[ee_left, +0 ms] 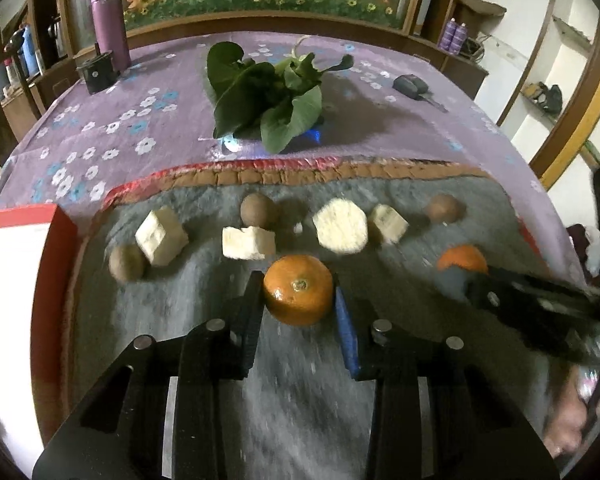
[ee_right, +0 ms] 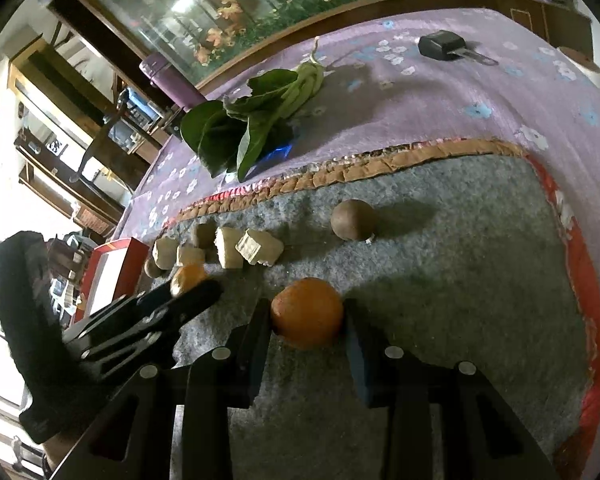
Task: Organize fruits
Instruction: 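Grasp a mandarin orange with the right gripper while the left gripper grasps another, then carry both held oranges over the white tray, then open both grippers to set the oranges in the tray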
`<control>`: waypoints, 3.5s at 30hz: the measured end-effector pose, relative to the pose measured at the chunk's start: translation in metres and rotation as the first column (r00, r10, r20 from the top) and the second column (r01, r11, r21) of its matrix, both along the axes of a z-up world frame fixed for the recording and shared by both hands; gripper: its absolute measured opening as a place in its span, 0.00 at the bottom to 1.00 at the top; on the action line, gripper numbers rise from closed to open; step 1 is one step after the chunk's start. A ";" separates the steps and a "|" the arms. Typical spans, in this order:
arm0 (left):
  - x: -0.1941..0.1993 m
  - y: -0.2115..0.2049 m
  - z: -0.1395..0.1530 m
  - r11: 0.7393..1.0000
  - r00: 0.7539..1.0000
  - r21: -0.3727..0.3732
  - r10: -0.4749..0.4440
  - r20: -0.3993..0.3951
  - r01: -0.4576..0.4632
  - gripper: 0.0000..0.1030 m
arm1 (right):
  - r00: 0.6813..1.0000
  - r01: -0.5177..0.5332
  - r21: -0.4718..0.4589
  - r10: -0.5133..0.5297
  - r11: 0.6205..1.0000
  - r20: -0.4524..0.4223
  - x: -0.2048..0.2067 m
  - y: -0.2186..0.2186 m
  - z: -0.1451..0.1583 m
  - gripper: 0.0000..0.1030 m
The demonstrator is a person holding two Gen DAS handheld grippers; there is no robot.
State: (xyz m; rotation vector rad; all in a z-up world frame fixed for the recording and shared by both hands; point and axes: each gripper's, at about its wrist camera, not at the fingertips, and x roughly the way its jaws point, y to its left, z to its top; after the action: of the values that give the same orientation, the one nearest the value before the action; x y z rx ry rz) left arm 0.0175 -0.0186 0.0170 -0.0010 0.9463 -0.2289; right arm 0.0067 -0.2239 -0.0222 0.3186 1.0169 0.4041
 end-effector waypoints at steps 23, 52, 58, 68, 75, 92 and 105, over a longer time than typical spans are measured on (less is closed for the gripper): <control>-0.128 0.123 0.042 0.978 0.967 0.004 0.204 0.152 -0.207 0.32 | 0.979 -0.198 0.079 0.192 0.977 0.072 -0.034 0.092 -0.001 0.33; -0.147 0.246 0.025 0.887 0.876 0.057 0.439 0.200 -0.458 0.32 | 0.877 -0.461 0.028 0.451 0.887 0.164 -0.066 0.300 0.008 0.33; -0.143 0.249 0.023 0.886 0.876 0.063 0.440 0.199 -0.459 0.32 | 0.880 -0.459 0.017 0.452 0.888 0.145 -0.060 0.306 -0.002 0.33; -0.139 0.250 0.019 0.884 0.877 0.076 0.442 0.188 -0.462 0.32 | 0.886 -0.452 0.009 0.448 0.892 0.120 -0.056 0.309 -0.008 0.33; -0.133 0.248 0.013 0.861 0.866 0.128 0.470 0.172 -0.492 0.32 | 0.893 -0.439 -0.014 0.438 0.898 0.108 -0.051 0.306 -0.012 0.34; -0.135 0.226 0.037 0.821 0.844 0.223 0.470 0.260 -0.526 0.40 | 0.909 -0.389 0.104 0.363 0.915 0.206 -0.051 0.270 0.012 0.40; -0.131 0.172 0.063 0.839 0.867 0.272 0.385 0.316 -0.471 0.40 | 0.938 -0.293 0.193 0.243 0.937 0.246 -0.044 0.199 0.032 0.40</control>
State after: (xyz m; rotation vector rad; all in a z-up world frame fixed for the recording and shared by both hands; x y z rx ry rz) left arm -0.1133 0.1537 0.0804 0.1302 0.6991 0.3549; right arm -0.0376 -0.0253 0.0101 0.3318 0.7993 0.7921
